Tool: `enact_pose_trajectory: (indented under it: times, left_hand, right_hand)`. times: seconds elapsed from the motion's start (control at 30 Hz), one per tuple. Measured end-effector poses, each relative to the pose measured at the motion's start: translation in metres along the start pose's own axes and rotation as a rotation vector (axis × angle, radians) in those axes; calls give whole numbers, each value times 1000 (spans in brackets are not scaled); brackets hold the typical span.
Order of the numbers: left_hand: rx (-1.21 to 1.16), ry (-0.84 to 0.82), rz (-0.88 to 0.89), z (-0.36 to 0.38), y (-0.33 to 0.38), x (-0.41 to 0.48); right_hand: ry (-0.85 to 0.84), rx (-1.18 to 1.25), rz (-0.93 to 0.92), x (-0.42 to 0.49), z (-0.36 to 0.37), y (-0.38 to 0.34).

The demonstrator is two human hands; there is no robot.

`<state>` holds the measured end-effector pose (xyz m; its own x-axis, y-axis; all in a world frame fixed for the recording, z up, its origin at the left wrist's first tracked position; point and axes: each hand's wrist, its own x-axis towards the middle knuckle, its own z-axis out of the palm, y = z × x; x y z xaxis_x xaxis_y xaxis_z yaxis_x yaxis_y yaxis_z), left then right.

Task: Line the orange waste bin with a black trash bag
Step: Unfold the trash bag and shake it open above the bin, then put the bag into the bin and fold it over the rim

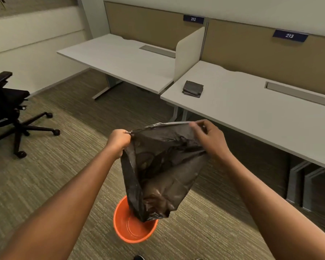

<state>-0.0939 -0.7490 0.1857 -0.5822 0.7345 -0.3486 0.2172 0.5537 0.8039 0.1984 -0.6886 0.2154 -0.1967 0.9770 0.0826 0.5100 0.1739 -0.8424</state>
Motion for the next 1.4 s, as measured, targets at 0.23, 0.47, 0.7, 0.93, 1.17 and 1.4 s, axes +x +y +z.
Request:
enact_pose_trajectory:
  times: [0.23,0.47,0.7,0.93,1.17,1.4]
  left_hand:
    - [-673,-176,-302,16,18,-17]
    - [421,-319,337,7,47,-26]
    - [657,283,665,-33,133,-35]
    - [74,461,1058,-3,64,-53]
    - [574,-104,319,35,-69,-6]
    - [207,260,179,14,-39,30]
  right_hand:
    - [-251,-651,64,-3,18,22]
    - [-40,461,641,42,-10,1]
    - [305,455,189,70,-76,-93]
    - [262,-301,-417,-19,-21,-24]
    - [-304,-623,161,-16,20,77]
    - [-113,-309,126,53,6,46]
